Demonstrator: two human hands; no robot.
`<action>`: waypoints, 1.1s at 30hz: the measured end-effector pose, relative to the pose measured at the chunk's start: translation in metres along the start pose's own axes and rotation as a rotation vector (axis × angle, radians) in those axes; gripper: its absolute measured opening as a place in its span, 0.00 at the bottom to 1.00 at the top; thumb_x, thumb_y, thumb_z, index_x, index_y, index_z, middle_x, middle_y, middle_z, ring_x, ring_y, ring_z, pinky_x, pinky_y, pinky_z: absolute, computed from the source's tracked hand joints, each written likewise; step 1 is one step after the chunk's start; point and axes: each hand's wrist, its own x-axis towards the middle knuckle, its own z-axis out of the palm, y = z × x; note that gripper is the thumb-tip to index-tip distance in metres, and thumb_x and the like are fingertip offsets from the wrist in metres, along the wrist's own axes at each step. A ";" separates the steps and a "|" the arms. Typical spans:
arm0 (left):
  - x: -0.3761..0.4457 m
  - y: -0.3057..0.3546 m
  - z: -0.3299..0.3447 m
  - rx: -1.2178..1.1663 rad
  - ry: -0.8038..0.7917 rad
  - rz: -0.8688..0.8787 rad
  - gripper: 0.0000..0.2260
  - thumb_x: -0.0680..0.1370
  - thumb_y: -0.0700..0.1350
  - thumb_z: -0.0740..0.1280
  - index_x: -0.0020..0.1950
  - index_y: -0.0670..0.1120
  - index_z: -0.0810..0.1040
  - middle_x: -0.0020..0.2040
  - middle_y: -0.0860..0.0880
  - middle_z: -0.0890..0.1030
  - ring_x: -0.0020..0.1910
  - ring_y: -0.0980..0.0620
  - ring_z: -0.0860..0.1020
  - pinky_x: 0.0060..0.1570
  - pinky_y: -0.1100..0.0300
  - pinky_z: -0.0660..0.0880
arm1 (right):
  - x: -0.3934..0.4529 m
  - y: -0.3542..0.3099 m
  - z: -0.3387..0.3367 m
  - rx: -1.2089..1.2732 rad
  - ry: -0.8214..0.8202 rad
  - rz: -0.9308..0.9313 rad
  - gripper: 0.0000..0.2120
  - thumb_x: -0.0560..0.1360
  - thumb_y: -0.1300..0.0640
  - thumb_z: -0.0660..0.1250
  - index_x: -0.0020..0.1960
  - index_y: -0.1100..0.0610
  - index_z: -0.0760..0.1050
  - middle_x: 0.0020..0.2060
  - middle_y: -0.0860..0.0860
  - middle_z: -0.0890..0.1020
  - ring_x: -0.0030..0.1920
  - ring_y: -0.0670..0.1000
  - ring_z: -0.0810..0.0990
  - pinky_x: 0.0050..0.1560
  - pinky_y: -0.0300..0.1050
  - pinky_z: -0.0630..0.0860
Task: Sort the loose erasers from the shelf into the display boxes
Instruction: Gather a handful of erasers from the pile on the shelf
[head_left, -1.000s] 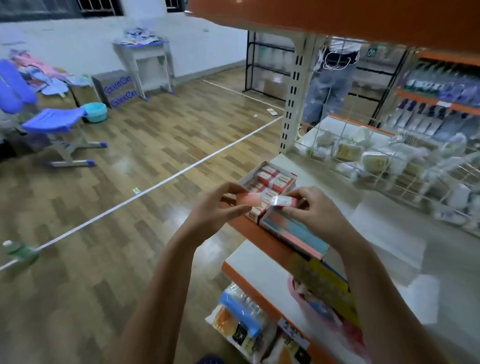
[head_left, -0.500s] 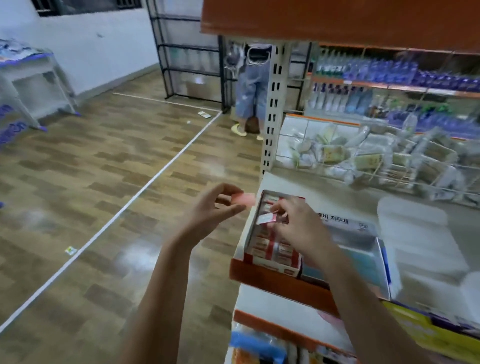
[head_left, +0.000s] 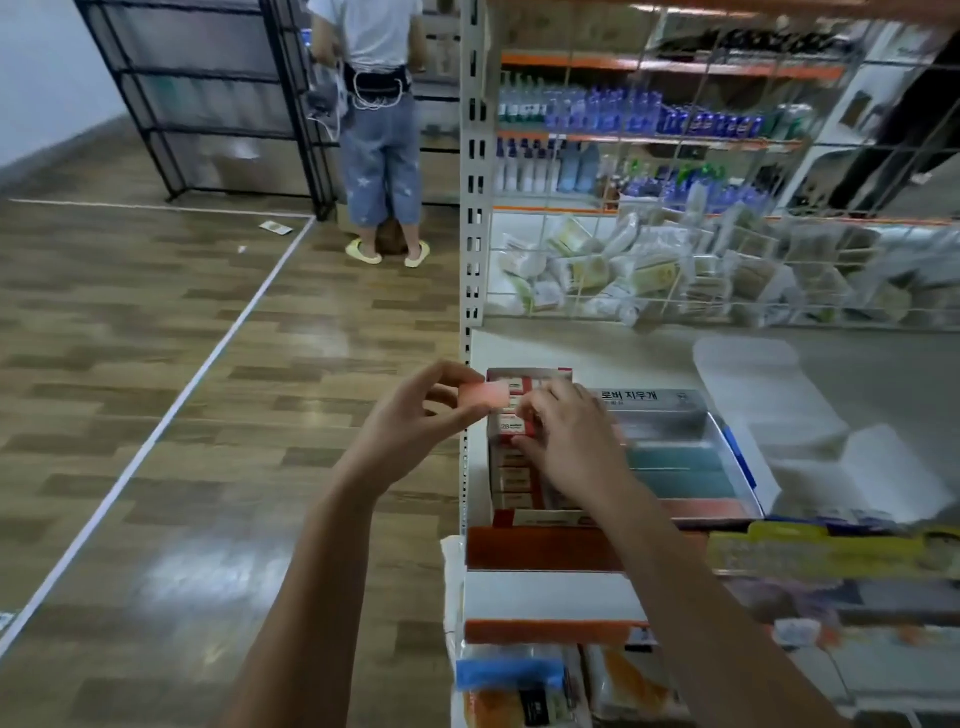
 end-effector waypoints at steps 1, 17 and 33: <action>0.002 0.002 0.002 0.001 -0.016 0.012 0.10 0.69 0.57 0.71 0.49 0.63 0.77 0.49 0.60 0.80 0.47 0.59 0.79 0.46 0.60 0.77 | -0.001 -0.001 -0.002 0.029 -0.002 0.013 0.14 0.71 0.50 0.70 0.55 0.50 0.73 0.57 0.47 0.71 0.59 0.49 0.69 0.62 0.46 0.63; 0.064 0.050 0.115 0.570 -0.292 0.174 0.15 0.71 0.55 0.70 0.56 0.54 0.75 0.49 0.56 0.75 0.45 0.57 0.74 0.38 0.64 0.69 | -0.069 0.108 -0.079 0.024 0.262 0.498 0.15 0.75 0.52 0.67 0.59 0.56 0.74 0.54 0.52 0.74 0.53 0.53 0.74 0.49 0.43 0.69; 0.075 0.051 0.160 0.704 -0.411 0.146 0.14 0.73 0.49 0.68 0.58 0.48 0.76 0.52 0.50 0.80 0.51 0.52 0.74 0.47 0.62 0.68 | -0.084 0.128 -0.056 0.056 0.050 0.576 0.07 0.76 0.53 0.65 0.51 0.54 0.70 0.46 0.51 0.78 0.40 0.48 0.71 0.39 0.39 0.66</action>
